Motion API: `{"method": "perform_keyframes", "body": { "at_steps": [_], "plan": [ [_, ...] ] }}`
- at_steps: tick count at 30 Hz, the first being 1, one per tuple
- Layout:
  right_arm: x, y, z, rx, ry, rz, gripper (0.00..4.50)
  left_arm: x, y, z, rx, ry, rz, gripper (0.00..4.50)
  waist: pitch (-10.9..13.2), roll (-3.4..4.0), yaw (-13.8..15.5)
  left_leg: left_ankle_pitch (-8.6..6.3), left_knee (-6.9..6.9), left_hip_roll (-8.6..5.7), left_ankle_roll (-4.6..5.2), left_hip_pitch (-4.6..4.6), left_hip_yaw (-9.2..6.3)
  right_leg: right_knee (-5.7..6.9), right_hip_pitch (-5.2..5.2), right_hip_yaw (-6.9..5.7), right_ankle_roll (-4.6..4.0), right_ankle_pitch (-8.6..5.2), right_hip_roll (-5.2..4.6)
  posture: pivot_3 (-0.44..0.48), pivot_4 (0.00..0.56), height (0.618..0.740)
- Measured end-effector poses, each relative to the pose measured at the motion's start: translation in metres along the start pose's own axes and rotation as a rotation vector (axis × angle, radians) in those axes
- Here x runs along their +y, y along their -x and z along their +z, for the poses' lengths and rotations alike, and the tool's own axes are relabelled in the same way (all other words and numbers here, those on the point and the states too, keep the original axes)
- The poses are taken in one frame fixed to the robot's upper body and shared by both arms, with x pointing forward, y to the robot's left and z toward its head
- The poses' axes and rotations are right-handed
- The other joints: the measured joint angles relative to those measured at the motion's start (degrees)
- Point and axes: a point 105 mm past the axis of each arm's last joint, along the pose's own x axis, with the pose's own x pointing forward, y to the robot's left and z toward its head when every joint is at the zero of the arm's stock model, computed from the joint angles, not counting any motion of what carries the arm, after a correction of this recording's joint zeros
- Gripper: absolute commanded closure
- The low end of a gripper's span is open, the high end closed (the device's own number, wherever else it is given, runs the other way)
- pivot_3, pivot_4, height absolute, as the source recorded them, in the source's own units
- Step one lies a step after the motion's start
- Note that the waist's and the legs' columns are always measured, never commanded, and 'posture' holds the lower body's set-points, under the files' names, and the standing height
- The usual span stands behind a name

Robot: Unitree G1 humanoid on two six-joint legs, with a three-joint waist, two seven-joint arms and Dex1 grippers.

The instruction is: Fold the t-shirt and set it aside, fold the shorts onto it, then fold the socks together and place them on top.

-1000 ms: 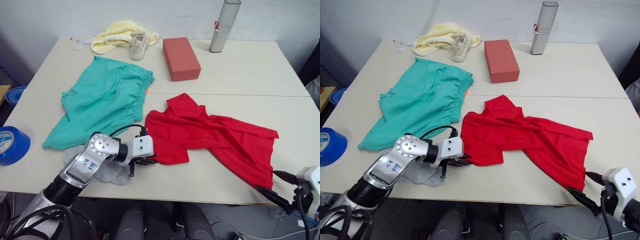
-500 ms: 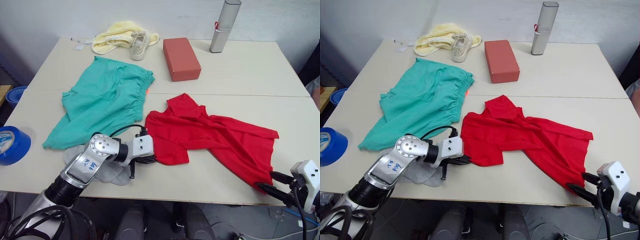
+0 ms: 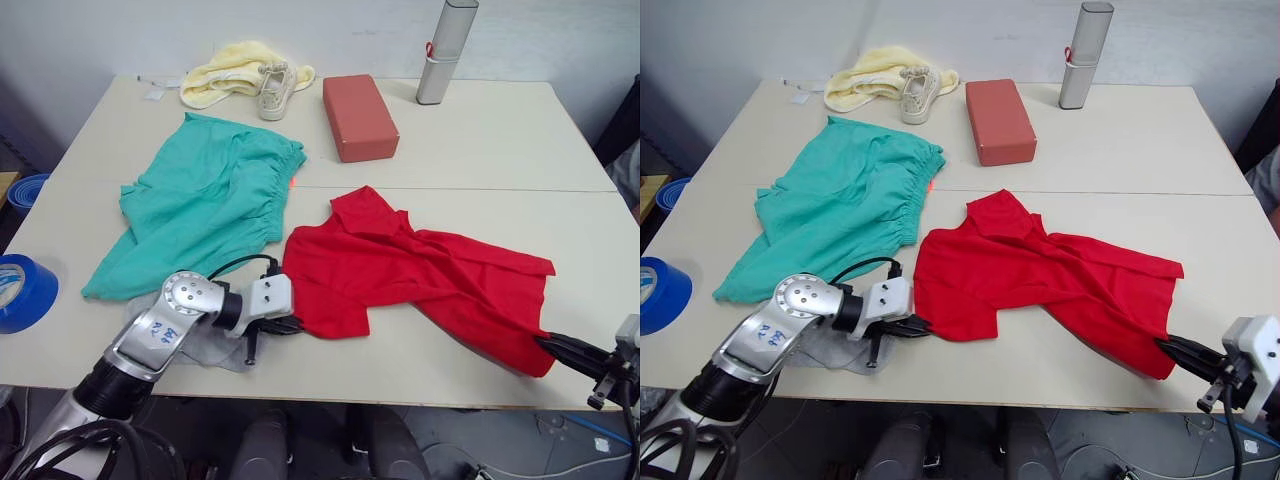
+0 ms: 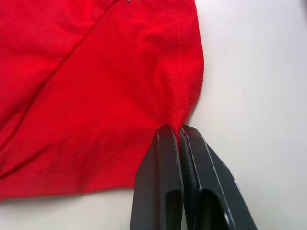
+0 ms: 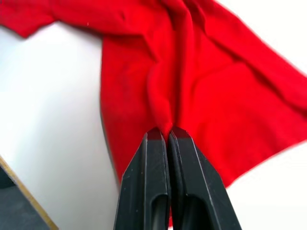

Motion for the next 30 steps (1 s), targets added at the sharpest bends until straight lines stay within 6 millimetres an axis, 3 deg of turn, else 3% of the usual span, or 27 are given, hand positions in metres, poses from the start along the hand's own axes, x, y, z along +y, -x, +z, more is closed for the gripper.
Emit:
{"method": "perform_keyframes", "body": {
  "at_steps": [3, 9, 16, 22, 24, 26, 30],
  "plan": [
    [0.013, 0.005, 0.0, 0.013, 0.121, 0.091, 4.45, -0.018, 0.013, 0.002, -0.038, 0.004, -0.081, 4.5, 0.01, -0.02, 0.06, -0.01, 0.01, 0.01, -0.01, -0.02, 0.0, -0.02, -0.01, 0.01, 0.0, 0.0, 0.02, 0.0, 0.15, 0.74],
    [0.031, 0.025, -0.023, 0.108, 0.288, 0.281, 4.45, -0.051, 0.043, 0.005, -0.034, 0.054, -0.222, 4.5, 0.01, -0.01, 0.07, -0.04, 0.09, 0.02, -0.01, 0.06, 0.03, -0.03, 0.05, 0.07, 0.0, 0.0, 0.04, 0.0, 0.15, 0.74],
    [0.029, 0.032, -0.052, 0.192, 0.372, 0.384, 4.45, -0.053, 0.038, 0.011, -0.072, 0.009, -0.247, 4.5, 0.01, -0.02, 0.09, -0.04, 0.13, 0.02, -0.01, 0.06, 0.07, -0.02, 0.05, 0.13, -0.02, 0.0, 0.07, 0.0, 0.15, 0.74],
    [0.023, 0.036, -0.061, 0.239, 0.382, 0.416, 4.45, -0.06, 0.036, 0.013, -0.087, 0.04, -0.297, 4.5, 0.01, -0.01, 0.03, -0.02, 0.17, 0.08, -0.06, 0.08, 0.07, 0.01, 0.05, 0.14, -0.03, -0.01, 0.11, 0.0, 0.15, 0.74],
    [0.015, 0.029, -0.052, 0.205, 0.354, 0.392, 4.45, -0.049, 0.036, 0.015, -0.095, 0.044, -0.264, 4.5, 0.01, -0.01, 0.04, -0.03, 0.28, 0.11, -0.06, 0.07, 0.07, 0.04, 0.07, 0.14, -0.06, 0.02, 0.12, 0.0, 0.15, 0.74],
    [0.002, 0.017, -0.033, 0.145, 0.373, 0.352, 4.45, -0.025, 0.038, 0.023, -0.127, 0.039, -0.18, 4.5, 0.01, -0.02, 0.05, -0.03, 0.46, 0.15, -0.04, 0.03, 0.06, 0.07, 0.09, 0.14, -0.09, 0.09, 0.15, 0.0, 0.15, 0.74],
    [-0.052, -0.013, 0.031, -0.051, 0.424, 0.129, 4.45, 0.066, 0.043, 0.067, -0.327, 0.083, 0.139, 4.5, 0.09, -0.14, 0.22, 0.06, 0.77, 0.08, -0.02, -0.07, 0.04, 0.15, 0.12, 0.1, 0.05, 0.33, 0.2, 0.0, 0.15, 0.74]
  ]
}}
